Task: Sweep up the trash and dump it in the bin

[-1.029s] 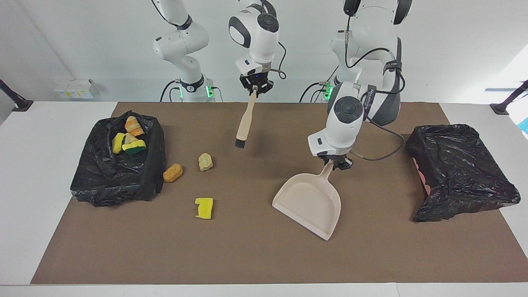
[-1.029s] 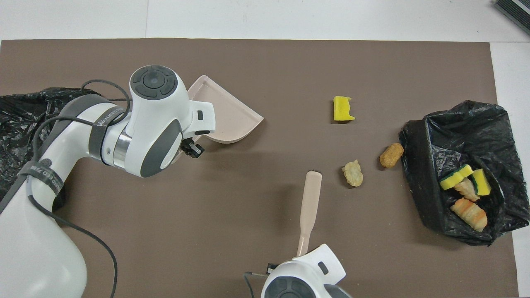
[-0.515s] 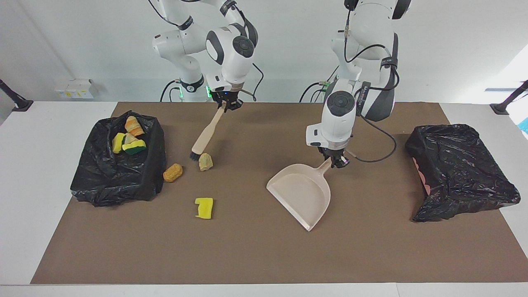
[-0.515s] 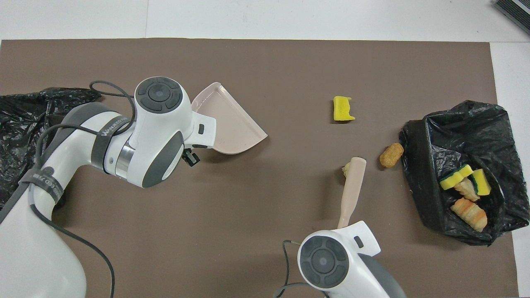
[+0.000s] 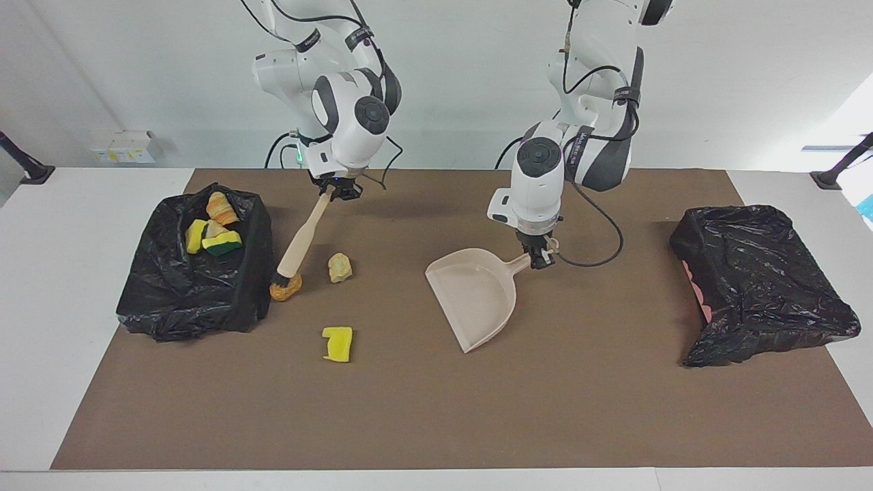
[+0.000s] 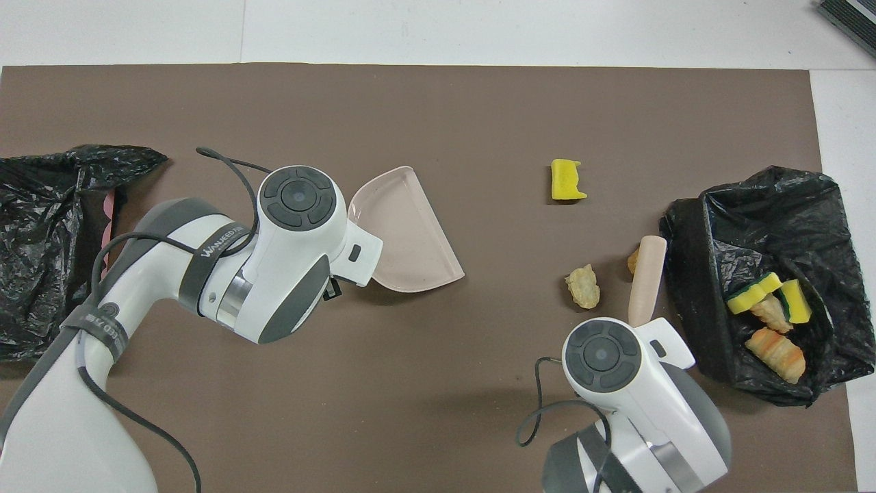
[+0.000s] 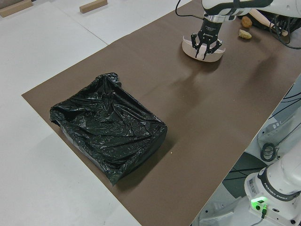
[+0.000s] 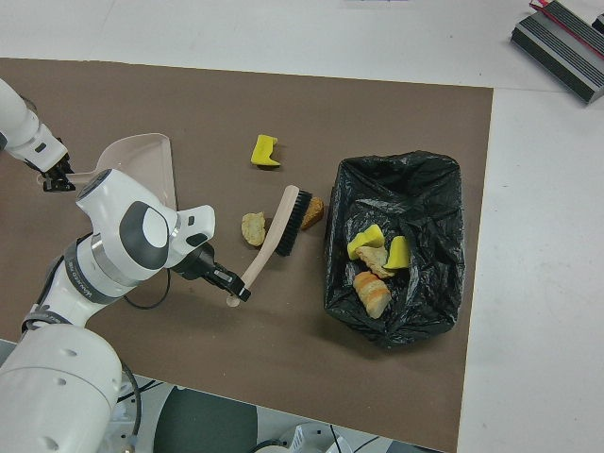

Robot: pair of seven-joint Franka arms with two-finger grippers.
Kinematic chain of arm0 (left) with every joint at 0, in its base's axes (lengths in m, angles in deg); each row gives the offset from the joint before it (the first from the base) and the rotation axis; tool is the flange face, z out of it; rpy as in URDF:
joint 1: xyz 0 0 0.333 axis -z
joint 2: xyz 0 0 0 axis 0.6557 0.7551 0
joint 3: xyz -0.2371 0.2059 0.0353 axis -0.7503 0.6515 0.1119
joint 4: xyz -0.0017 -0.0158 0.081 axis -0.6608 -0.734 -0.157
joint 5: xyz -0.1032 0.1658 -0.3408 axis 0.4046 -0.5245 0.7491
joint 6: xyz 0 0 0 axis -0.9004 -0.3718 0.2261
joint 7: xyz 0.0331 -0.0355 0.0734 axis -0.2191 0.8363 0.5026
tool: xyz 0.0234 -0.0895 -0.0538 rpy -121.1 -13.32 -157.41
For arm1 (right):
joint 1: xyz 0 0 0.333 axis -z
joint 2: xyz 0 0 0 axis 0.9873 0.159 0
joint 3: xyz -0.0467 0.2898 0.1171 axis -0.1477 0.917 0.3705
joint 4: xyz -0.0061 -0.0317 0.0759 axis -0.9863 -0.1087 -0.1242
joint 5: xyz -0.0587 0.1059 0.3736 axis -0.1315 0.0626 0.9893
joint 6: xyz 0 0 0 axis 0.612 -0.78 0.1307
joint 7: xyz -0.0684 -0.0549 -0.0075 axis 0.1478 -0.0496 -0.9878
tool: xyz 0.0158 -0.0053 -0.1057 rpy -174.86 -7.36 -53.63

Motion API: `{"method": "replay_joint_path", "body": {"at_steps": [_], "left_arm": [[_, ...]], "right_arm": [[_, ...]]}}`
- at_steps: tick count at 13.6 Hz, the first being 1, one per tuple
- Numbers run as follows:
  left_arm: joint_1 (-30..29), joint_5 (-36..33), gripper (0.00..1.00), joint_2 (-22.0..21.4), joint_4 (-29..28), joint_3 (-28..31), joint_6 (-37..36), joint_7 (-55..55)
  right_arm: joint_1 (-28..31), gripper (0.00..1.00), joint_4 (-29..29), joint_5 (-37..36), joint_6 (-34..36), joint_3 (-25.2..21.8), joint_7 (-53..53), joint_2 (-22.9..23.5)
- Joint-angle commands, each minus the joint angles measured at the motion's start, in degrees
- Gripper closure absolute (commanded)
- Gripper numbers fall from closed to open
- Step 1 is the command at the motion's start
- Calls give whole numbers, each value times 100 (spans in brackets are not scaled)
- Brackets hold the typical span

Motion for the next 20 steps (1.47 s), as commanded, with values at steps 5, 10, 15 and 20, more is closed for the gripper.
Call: {"method": "replay_joint_path", "body": {"at_steps": [5,10,15,20], "left_arm": [[241,-94,100,-305,-460,42,217,-426],[259,-85,100,-313,-460,33,261,-382],[250,-85,100,-305,-460,33,261,-382],[259,-85,100,-314,-460,33,261,-374]], "right_arm": [[10,100,171,-1000,588,97,-89,118],[414,100,127,-1141,474,97,-712,179],[704,100,101,-1028,360,97,-1116,224],[767,100,144,-247,-114,106,-1794,338]]}}
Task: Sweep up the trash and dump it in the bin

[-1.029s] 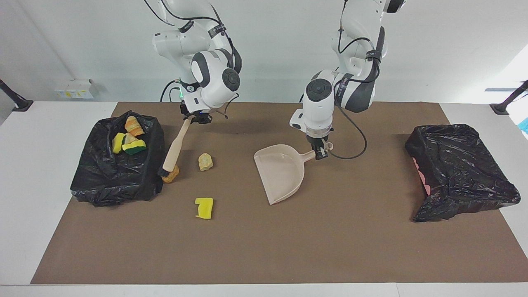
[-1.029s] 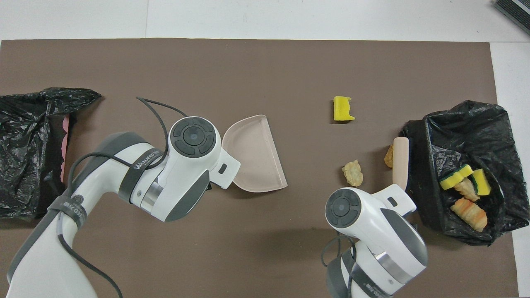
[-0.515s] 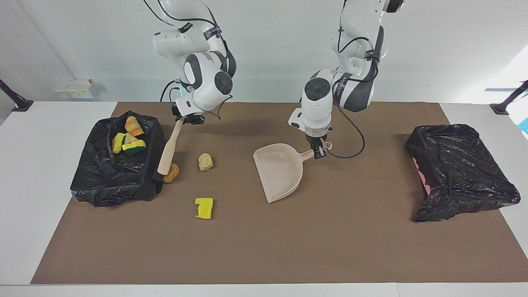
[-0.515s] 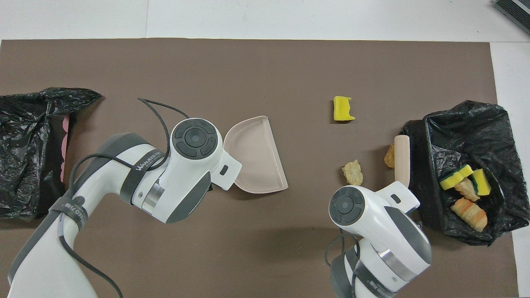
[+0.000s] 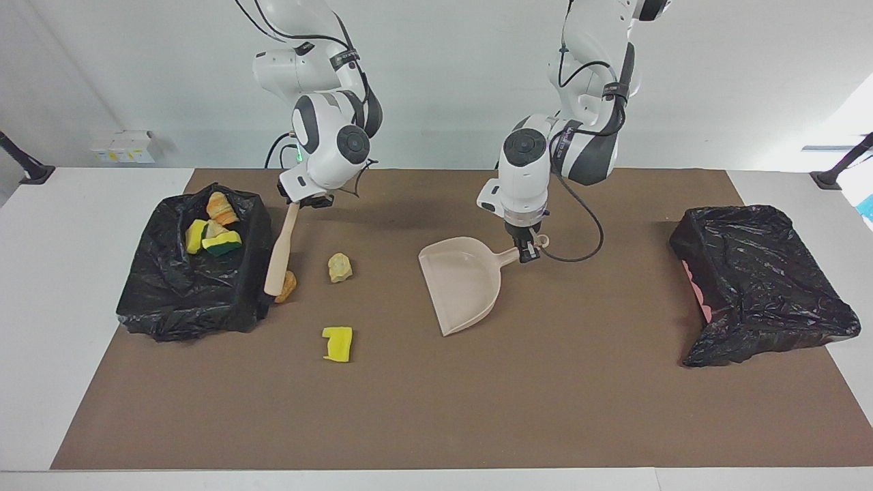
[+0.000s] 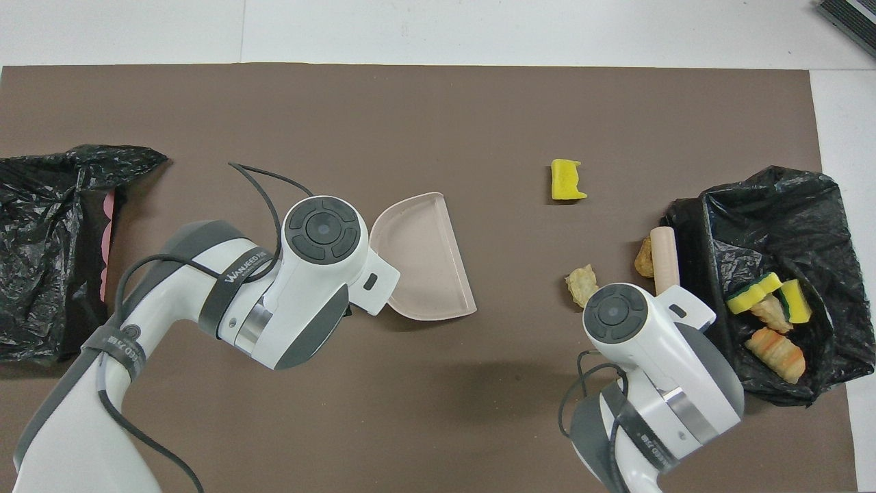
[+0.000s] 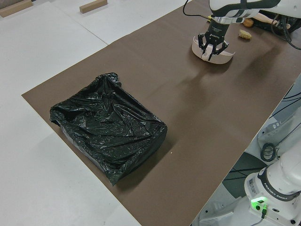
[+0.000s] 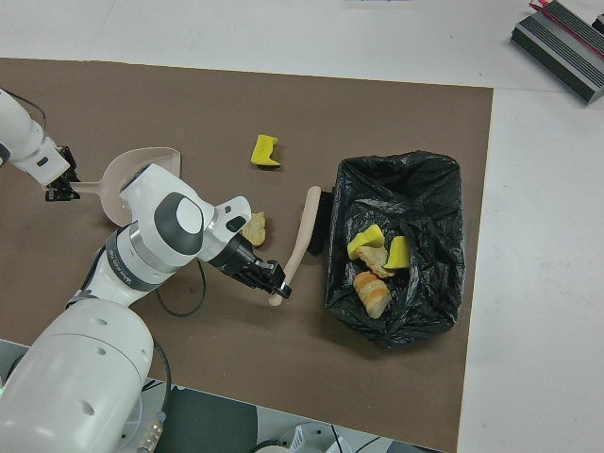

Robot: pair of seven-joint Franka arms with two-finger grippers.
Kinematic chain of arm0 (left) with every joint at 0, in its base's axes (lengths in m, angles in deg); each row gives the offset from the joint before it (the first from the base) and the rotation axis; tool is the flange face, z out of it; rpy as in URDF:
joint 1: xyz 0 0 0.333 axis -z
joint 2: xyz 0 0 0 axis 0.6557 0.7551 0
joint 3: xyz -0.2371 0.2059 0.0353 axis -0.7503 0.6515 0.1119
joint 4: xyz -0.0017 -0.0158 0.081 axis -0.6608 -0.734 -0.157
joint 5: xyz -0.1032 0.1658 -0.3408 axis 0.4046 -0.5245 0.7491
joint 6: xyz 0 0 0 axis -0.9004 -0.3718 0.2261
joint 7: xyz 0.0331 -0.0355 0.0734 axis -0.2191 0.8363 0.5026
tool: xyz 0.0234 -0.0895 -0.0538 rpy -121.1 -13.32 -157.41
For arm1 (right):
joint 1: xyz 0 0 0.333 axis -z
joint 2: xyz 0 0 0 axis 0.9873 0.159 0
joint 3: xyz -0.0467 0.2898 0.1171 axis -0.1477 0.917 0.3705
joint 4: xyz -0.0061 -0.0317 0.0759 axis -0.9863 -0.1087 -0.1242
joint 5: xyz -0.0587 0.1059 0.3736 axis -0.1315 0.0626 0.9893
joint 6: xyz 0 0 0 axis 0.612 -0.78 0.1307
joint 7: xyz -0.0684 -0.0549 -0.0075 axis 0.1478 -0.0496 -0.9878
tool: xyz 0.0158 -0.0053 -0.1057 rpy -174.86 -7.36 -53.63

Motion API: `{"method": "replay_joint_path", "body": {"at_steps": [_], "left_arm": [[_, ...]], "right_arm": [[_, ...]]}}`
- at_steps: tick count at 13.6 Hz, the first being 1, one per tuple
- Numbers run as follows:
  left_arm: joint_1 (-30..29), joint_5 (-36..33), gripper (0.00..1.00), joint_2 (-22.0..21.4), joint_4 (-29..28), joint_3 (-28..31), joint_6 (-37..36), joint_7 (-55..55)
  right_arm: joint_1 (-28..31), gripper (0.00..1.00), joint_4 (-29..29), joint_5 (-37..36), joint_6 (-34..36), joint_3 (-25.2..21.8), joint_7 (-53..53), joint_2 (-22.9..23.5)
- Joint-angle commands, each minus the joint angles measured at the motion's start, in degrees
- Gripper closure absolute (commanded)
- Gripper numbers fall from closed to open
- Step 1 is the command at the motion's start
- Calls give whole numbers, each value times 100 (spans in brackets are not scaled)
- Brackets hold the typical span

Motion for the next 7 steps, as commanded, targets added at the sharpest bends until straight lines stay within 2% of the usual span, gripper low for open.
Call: {"method": "replay_joint_path", "body": {"at_steps": [1,7], "left_arm": [[114,-75,100,-184,-252,66,126,-65],[114,-84,100,-184,-260,66,126,-74]], "right_arm": [[38,100,82,599,-286,87,-305,117],[-296,100,267,1726,-339,96,-287,205]]}}
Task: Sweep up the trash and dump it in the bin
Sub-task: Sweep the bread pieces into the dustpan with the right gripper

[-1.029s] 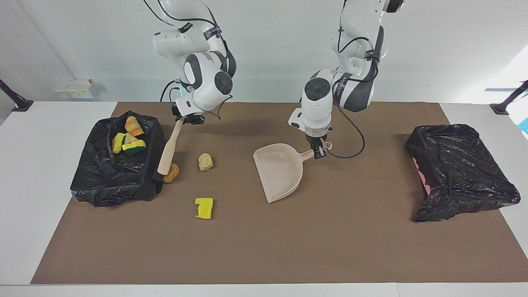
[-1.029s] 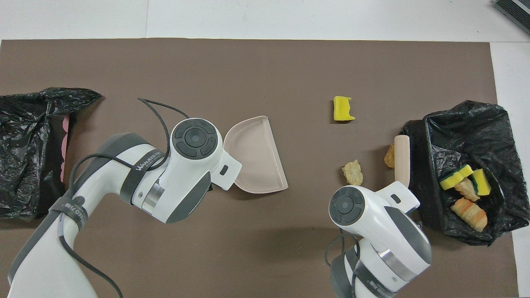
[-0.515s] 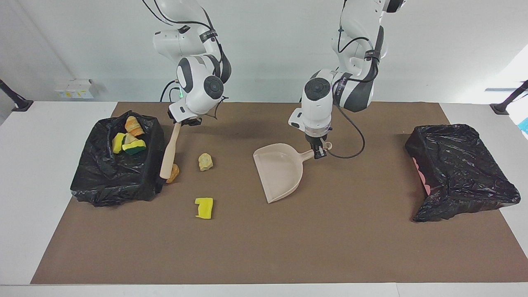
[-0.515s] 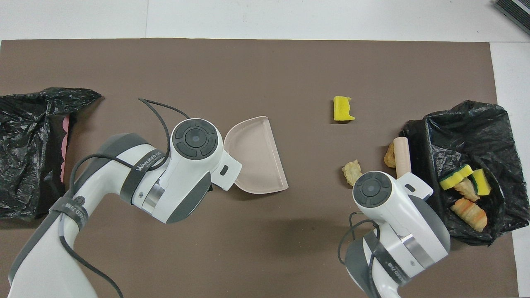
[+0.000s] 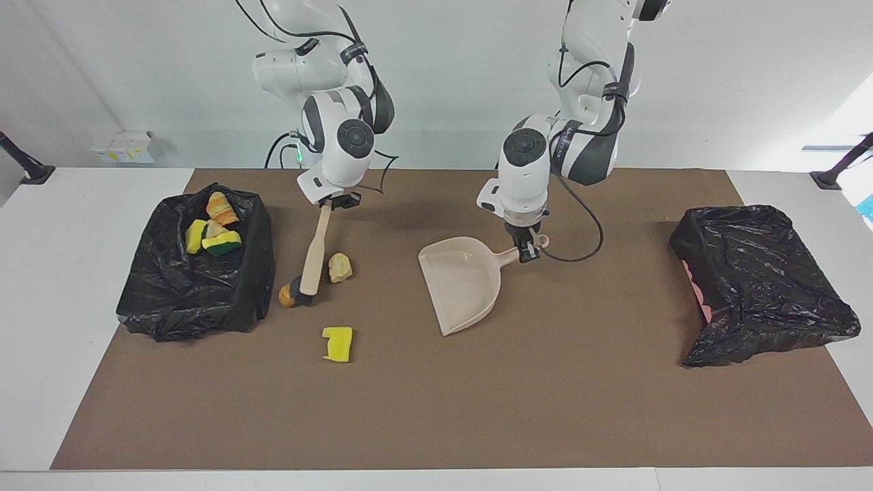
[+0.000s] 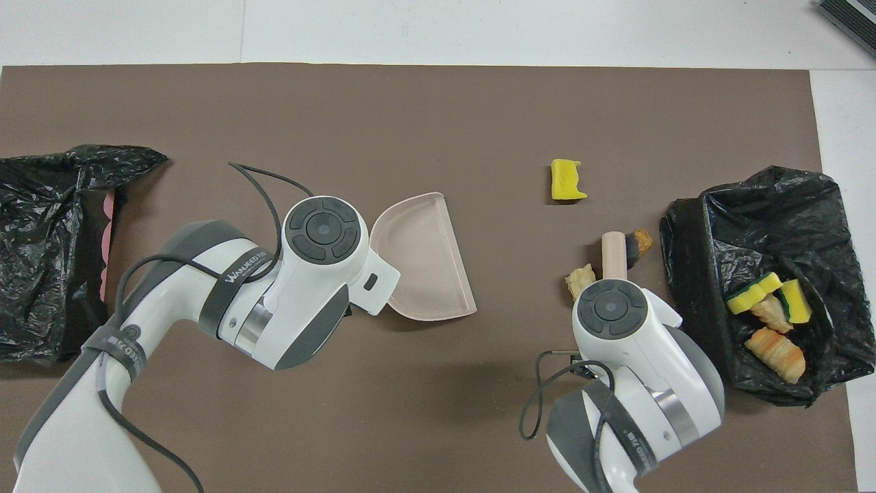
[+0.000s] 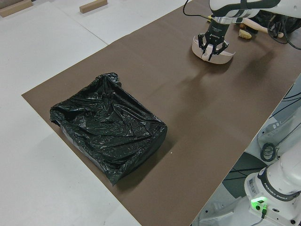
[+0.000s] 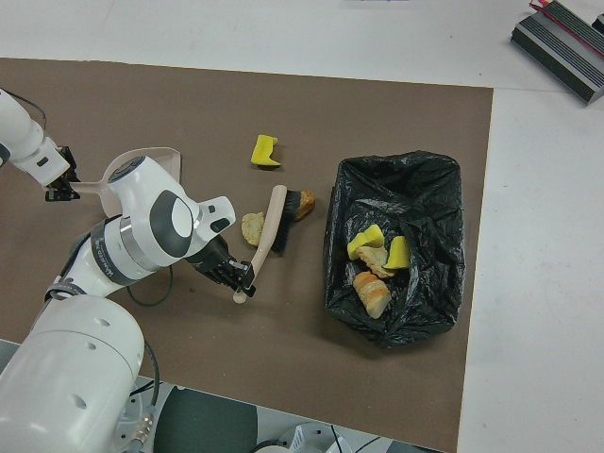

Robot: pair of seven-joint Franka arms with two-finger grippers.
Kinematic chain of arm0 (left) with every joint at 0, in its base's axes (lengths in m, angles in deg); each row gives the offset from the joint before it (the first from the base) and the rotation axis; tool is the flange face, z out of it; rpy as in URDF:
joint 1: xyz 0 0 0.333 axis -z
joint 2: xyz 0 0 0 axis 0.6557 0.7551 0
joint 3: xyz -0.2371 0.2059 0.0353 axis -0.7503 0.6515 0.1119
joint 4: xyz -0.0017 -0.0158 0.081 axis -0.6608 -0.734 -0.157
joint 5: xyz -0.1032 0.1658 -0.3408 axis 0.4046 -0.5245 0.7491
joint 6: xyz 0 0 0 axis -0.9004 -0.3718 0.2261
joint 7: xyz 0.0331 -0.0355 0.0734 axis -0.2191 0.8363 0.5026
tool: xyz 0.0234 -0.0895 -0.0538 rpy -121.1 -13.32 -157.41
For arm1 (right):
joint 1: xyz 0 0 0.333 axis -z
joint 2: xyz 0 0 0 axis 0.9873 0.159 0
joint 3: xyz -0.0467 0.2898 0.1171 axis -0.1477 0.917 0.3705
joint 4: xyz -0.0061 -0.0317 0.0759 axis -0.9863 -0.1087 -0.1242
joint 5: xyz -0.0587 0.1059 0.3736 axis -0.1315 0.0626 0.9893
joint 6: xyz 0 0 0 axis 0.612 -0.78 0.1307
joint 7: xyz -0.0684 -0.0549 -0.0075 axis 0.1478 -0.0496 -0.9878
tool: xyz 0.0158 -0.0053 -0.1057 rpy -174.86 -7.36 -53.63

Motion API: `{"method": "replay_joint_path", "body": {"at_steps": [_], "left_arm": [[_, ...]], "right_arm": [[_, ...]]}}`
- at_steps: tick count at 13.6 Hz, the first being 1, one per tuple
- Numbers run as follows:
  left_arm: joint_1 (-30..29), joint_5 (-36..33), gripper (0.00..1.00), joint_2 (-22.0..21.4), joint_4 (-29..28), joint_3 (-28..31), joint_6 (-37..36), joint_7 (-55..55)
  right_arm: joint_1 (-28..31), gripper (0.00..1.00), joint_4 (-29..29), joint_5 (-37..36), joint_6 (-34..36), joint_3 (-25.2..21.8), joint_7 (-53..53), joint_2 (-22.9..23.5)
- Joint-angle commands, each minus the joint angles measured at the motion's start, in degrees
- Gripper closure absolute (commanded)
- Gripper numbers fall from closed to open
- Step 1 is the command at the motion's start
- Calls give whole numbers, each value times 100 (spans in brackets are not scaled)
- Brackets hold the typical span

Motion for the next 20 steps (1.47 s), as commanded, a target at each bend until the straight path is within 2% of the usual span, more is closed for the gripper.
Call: {"method": "replay_joint_path", "body": {"at_steps": [1,3,6,8,11,13,15,17,20], "left_arm": [[113,-84,100,-184,-259,68,126,-72],[105,-84,100,-184,-259,68,135,-72],[105,-84,100,-184,-259,68,144,-72],[113,-84,100,-193,-303,68,152,-80],[113,-84,100,-289,-531,68,354,-115],[227,-84,100,-421,-829,77,626,-133],[254,-84,100,-448,-857,68,715,-133],[367,-84,100,-430,-900,59,881,-124],[386,-84,100,-413,-927,68,1049,-124]], "right_arm": [[-64,100,137,415,-78,12,-145,122],[-381,100,364,845,-166,12,-83,219],[-426,100,769,1004,-235,12,-83,526],[-452,100,787,1539,-534,12,-144,536],[-636,100,814,1664,-553,21,-398,536],[-654,100,823,2181,-596,30,-661,527],[-934,100,884,2332,-675,30,-724,527],[-1145,100,1015,2708,-676,30,-716,527],[-1059,100,1419,2772,-483,21,-742,474]]}}
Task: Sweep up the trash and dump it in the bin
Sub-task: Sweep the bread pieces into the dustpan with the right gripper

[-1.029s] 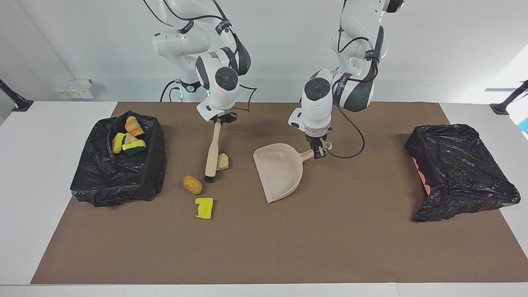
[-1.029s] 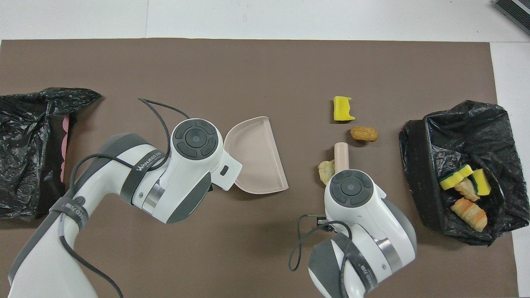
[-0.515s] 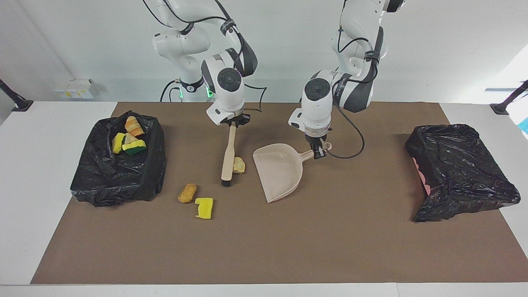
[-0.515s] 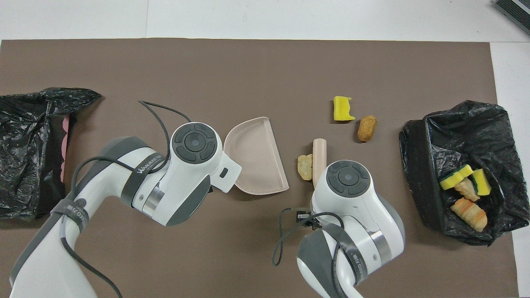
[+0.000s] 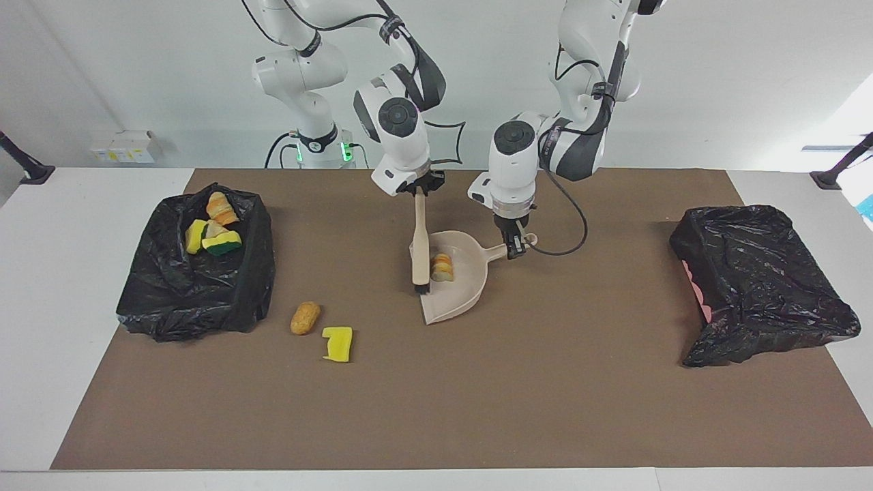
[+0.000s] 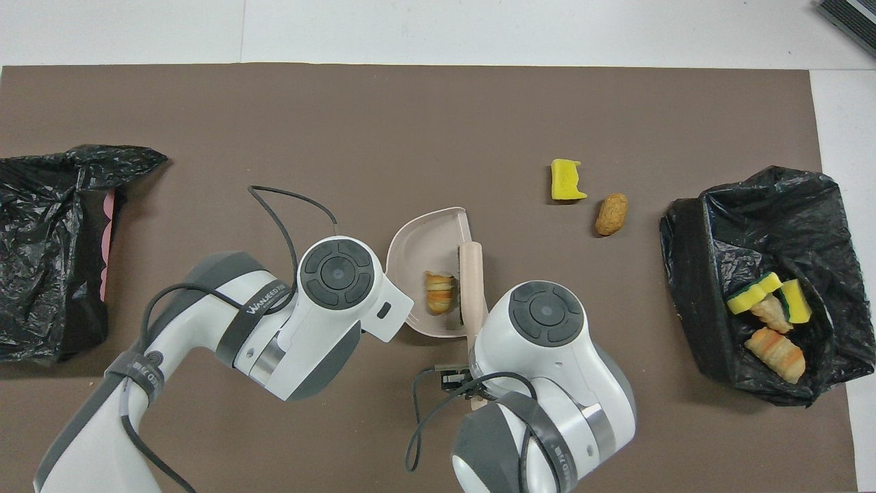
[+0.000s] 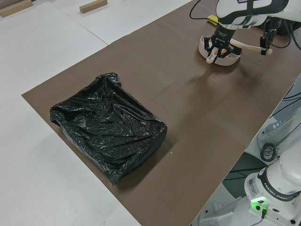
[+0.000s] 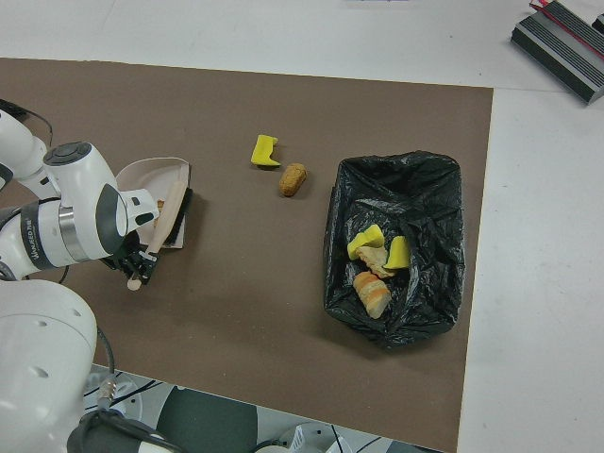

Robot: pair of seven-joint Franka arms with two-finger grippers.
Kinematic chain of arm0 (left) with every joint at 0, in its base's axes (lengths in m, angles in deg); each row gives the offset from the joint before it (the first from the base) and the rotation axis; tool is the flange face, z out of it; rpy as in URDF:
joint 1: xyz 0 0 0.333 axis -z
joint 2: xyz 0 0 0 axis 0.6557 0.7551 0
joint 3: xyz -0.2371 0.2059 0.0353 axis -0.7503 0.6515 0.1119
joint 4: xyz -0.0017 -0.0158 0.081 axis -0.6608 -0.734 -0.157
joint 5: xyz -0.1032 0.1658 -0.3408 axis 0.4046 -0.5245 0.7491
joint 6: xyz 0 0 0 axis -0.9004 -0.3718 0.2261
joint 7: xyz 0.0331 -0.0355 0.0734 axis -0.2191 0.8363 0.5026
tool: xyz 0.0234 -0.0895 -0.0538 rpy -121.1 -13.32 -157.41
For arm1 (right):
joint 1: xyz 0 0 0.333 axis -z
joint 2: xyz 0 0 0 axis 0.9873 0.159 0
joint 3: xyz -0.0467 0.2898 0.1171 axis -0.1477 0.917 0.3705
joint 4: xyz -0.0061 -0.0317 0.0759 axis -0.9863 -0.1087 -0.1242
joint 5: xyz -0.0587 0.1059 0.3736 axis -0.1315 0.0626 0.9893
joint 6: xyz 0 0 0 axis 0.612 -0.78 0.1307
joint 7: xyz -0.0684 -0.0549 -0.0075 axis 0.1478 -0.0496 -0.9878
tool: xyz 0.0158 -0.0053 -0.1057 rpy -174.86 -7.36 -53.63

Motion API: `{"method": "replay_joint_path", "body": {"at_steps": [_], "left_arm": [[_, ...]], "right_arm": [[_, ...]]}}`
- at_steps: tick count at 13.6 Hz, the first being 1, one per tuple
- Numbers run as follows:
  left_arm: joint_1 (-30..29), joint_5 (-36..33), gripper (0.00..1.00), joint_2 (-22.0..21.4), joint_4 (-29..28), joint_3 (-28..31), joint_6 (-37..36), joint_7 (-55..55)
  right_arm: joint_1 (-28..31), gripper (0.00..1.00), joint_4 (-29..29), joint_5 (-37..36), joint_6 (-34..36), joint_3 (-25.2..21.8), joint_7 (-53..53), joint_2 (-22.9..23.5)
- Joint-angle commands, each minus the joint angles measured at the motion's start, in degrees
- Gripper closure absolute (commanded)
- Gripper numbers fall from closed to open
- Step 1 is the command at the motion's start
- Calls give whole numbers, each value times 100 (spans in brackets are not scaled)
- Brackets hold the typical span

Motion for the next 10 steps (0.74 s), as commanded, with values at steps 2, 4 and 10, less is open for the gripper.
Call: {"method": "replay_joint_path", "body": {"at_steps": [2,4,10], "left_arm": [[65,-84,100,-157,-235,78,197,-75],[29,-84,100,-148,-235,86,197,-75],[12,-84,100,-130,-208,95,214,-39]], "right_arm": [[298,100,391,140,293,-63,-402,-209],[623,100,374,44,529,-63,-605,-342],[1668,100,365,-1958,505,-72,-843,-185]]}}
